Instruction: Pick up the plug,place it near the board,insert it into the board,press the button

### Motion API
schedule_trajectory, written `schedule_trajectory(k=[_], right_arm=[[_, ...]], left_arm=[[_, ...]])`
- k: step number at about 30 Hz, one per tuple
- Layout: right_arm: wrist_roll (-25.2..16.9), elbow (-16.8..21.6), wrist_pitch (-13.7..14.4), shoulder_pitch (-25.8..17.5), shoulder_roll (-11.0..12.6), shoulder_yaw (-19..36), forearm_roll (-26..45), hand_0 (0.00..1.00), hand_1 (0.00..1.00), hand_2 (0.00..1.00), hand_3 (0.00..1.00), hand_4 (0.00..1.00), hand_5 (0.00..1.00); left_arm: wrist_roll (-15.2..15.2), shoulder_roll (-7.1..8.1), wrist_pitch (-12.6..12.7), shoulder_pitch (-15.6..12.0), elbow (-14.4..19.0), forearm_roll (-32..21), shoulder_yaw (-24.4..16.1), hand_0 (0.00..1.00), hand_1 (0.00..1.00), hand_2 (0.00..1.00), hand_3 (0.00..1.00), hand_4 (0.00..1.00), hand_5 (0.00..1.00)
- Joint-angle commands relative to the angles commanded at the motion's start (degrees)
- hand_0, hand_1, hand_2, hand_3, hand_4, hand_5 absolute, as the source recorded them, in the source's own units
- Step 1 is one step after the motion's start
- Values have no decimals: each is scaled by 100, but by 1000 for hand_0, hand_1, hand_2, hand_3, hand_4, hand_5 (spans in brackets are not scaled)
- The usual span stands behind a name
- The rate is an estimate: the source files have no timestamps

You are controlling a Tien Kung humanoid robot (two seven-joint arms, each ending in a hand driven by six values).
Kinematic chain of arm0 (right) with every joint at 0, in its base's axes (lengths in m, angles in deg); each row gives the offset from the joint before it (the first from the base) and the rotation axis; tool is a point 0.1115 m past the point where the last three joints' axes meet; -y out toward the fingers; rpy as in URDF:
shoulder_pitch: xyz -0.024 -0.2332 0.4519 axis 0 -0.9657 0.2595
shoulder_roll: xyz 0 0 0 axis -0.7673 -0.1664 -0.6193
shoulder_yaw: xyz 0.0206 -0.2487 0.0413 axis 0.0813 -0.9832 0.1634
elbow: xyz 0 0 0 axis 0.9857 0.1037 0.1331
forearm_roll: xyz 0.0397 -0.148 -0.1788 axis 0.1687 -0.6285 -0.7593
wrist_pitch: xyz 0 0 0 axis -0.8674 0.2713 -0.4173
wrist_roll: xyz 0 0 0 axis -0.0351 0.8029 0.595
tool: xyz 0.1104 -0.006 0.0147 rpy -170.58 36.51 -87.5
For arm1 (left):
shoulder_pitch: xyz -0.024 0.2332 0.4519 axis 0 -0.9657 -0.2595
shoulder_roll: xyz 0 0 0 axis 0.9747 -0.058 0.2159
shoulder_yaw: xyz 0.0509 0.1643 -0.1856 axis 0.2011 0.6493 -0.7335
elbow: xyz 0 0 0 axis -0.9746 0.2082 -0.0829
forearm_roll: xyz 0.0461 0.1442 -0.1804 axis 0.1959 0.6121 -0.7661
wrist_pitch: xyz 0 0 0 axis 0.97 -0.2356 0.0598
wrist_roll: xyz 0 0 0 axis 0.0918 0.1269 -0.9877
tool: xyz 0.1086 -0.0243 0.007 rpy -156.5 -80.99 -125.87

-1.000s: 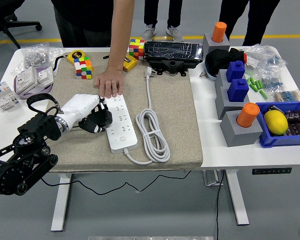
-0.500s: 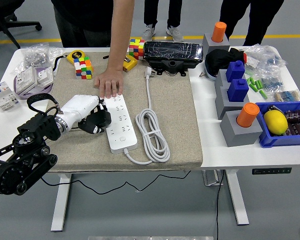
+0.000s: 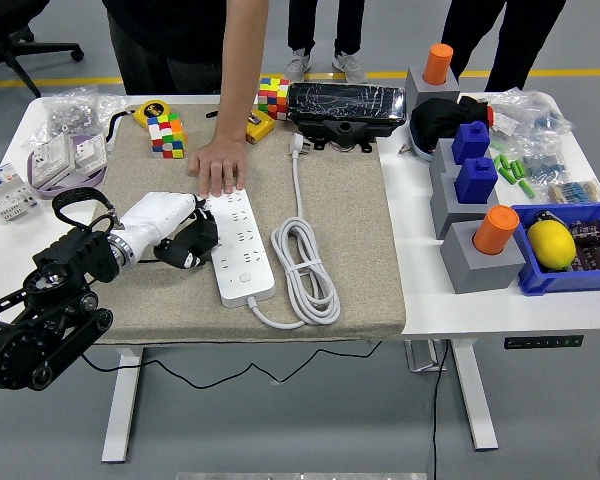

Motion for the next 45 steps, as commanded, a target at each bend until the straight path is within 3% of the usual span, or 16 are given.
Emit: schedule_trajectory(k=[2,3,11,20,21,26,27,32,33,34,41,42,45], right_arm=[[-1,0,1,7,1,-8,9,805,751,746,788,998,998],[-2,0,1,9,2,-11,12,805,751,743,788,998,998],[2,0,-4,17,8,5,-4,804,751,741,786,998,998],[2,0,9,16,19,-27,29,808,749,741,785,998,998],[0,0,11,19,20,-39,42,807,750,741,785,998,998],[-8,0,17,29,20,-59,69,807,750,741,785,998,998],[-9,0,17,28,20,-63,75,807,750,740,784,998,998],[-10,0,15,22,20,-72,83,807,750,740,784,998,998],[-11,0,16,21,20,-71,83,807,749,740,784,998,998],[-11,0,16,20,20,-71,82,807,749,740,784,998,998],[-7,0,11,-8,11,-71,62,806,749,739,784,998,998],[-11,0,13,-10,8,-73,68,806,749,739,784,998,998],[-6,0,6,-26,-7,-53,32,806,749,739,784,998,998]], left_arm=[[2,-1,25,7,-4,-8,-7,752,823,816,794,998,49],[3,-2,34,10,-6,-11,-11,833,897,894,863,998,96],[11,14,10,22,4,-38,-27,846,908,914,879,998,98],[-49,113,-237,-35,298,-135,-66,847,907,916,883,998,101],[-59,124,-292,-36,356,-159,-87,864,921,944,912,998,162],[-10,162,-507,-51,549,-421,-188,864,921,944,912,998,162],[8,165,-545,-53,581,-487,-205,952,994,985,976,998,645],[132,143,-603,-122,795,-1014,-373,952,994,985,976,998,645],[172,130,-566,-156,848,-1192,-430,998,998,995,996,998,998],[201,121,-535,-179,881,-1369,-469,998,998,995,996,998,998],[669,-255,792,-695,1413,-2180,-1286,955,987,978,981,998,998],[739,-376,1016,-854,1596,-2333,-1489,955,987,978,981,998,998],[577,-724,1649,-1268,2050,-2478,-1997,978,998,981,985,998,998]])
